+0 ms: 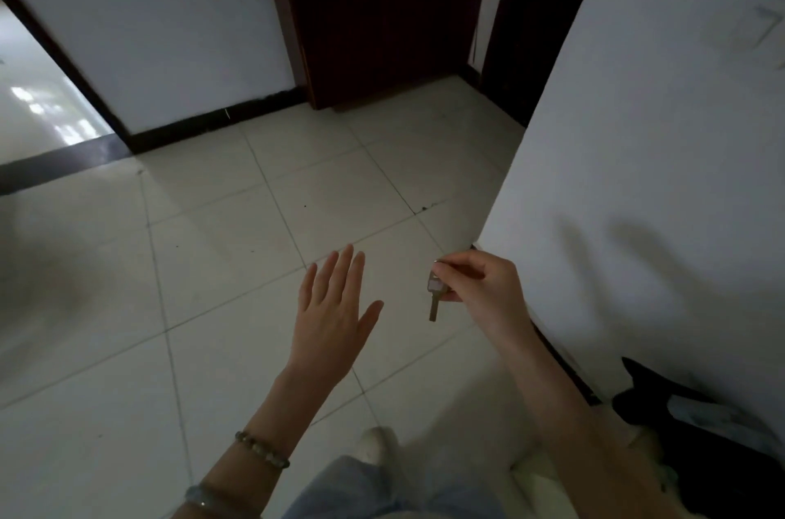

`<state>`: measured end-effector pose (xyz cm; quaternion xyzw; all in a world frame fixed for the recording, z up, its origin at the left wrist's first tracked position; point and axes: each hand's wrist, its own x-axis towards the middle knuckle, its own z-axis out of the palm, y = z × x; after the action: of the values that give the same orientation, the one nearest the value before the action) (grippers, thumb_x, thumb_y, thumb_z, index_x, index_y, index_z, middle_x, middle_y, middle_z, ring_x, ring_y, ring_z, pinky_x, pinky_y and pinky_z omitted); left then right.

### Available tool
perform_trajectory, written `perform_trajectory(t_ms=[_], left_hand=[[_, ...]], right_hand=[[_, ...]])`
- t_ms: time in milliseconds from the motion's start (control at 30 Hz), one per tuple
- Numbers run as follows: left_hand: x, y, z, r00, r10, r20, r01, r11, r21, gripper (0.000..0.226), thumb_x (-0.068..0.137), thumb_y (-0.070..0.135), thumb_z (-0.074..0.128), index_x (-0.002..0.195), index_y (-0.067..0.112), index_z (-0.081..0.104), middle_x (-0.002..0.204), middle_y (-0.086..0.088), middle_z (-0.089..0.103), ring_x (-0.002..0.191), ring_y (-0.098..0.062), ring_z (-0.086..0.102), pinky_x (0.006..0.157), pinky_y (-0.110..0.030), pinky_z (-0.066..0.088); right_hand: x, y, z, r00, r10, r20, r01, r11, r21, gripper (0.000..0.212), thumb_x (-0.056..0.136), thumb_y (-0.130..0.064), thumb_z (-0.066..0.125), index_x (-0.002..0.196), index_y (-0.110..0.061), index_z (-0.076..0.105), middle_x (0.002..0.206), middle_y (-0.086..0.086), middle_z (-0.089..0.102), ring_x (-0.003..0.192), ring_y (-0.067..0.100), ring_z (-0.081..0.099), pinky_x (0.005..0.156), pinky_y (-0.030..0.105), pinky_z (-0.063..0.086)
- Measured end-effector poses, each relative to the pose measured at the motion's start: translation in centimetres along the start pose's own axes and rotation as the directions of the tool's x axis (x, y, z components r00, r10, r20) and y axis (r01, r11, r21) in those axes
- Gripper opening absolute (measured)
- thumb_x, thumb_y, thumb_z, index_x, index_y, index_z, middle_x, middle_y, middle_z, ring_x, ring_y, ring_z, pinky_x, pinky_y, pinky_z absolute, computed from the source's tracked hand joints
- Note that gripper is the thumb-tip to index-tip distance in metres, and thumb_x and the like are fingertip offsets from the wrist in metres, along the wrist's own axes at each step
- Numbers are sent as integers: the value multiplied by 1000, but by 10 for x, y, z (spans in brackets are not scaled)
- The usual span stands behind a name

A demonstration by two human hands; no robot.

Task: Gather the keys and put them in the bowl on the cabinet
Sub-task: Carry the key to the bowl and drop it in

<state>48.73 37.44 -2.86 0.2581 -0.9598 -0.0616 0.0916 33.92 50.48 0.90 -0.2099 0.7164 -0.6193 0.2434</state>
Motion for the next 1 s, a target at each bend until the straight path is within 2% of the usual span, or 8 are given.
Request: perform_trajectory(t_ms=[233,400,600,833,1000], left_hand=[[71,-35,10,1000,14,12,-14,1000,-24,65,93,48,28,141,4,30,147,-16,35,136,-31,29,113,-48,17],[143,-57,21,1000,20,6,-19,1000,-16,65,93,48,29,141,4,30,147,-16,35,136,-31,29,112,-49,16],[266,-81,32,1000,9,0,-9,1000,7,65,93,47,29,140,3,31,146,-17,35,136,-32,29,111,-50,17],[409,-100,36,1000,3,-7,-3,1000,-3,65,92,47,30,140,3,32,146,-17,35,135,-33,30,112,-50,20],[489,-121,43,999,-39,-27,39,999,-19,66,93,49,28,142,5,27,149,-16,31,138,-30,25,113,-48,17]], right_hand=[[80,-14,26,1000,-13,-28,12,999,-34,18,76,-13,72,66,-29,71,65,-8,72,64,13,69,58,28,59],[157,-19,40,1000,-20,-12,19,1000,-23,11,77,-10,70,72,-19,72,67,-1,72,65,15,69,57,24,57],[281,-34,49,1000,6,-3,-6,1000,-7,4,79,-3,67,78,-5,70,73,11,71,67,20,70,59,26,58],[425,-61,43,1000,19,4,-19,1000,11,7,77,0,68,74,-5,70,70,12,71,63,18,70,57,24,58],[508,-69,48,999,37,20,-37,999,-6,13,78,1,66,71,-10,69,71,10,70,65,17,69,59,25,58]])
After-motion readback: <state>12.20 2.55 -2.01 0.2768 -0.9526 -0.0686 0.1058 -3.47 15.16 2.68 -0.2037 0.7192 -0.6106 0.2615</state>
